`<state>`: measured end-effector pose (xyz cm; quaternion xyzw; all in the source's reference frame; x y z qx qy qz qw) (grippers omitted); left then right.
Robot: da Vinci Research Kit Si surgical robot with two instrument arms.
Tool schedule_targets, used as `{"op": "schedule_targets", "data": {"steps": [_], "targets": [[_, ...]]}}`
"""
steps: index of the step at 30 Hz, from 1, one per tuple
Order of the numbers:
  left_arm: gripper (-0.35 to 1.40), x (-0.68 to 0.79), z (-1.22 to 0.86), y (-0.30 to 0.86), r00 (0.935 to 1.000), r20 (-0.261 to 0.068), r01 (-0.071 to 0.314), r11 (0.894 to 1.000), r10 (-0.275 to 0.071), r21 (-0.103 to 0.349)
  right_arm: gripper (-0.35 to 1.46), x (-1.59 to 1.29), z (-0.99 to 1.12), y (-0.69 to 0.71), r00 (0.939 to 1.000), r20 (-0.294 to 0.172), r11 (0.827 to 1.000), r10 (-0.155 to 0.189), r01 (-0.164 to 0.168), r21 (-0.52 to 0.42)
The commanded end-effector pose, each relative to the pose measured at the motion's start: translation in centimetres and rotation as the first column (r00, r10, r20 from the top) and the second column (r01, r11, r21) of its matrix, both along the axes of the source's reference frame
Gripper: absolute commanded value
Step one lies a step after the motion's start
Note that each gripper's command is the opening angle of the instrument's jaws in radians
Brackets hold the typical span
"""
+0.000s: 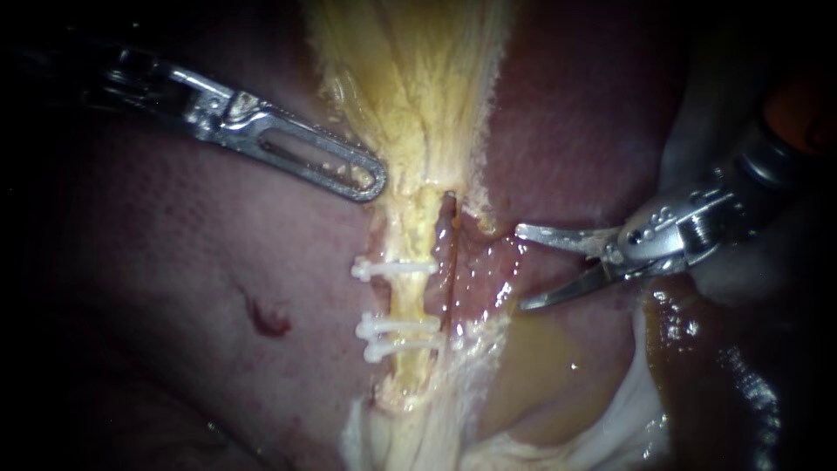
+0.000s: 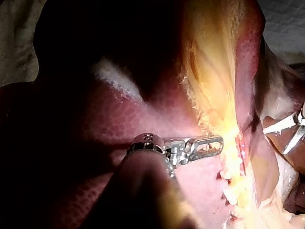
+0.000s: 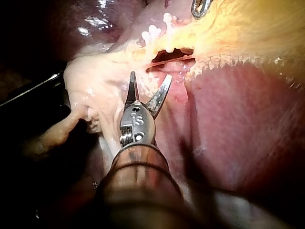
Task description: Go to the cutting position left tube
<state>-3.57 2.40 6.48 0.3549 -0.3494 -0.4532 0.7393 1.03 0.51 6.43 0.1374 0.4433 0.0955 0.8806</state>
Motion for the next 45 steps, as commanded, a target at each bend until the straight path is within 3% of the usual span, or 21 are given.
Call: {"op": "schedule_targets", "data": {"steps": [1, 10, 22, 27, 45], "targets": [[-0.35, 0.00, -0.01, 0.00, 1.0000, -0.001, 0.001, 1.000, -0.001, -0.001, 1.44, 0.00, 0.00, 0.00, 1.0000, 0.000, 1.000, 0.000, 0.000, 0.000], [-0.35, 0.14, -0.11, -0.02, 1.0000, 0.002, -0.002, 1.000, 0.002, 0.007, 1.44, 0.01, 0.00, 0.00, 1.0000, -0.003, 1.000, 0.002, -0.002, 0.000], [-0.35, 0.58, -0.51, 0.02, 0.9999, -0.006, 0.012, 1.000, -0.012, 0.009, 1.44, 0.01, -0.01, 0.00, 1.0000, -0.003, 1.000, 0.002, -0.002, 0.000], [-0.35, 0.71, -0.69, 0.08, 0.9993, -0.003, 0.038, 0.999, -0.038, 0.010, 1.44, 0.01, -0.01, 0.00, 1.0000, -0.003, 1.000, 0.002, -0.002, 0.000], [-0.35, 0.67, -0.79, 0.03, 0.9983, 0.005, 0.058, 0.998, -0.058, 0.010, 1.44, 0.10, 0.01, -0.04, 1.0000, -0.008, 1.000, -0.004, 0.004, 0.003]]}}
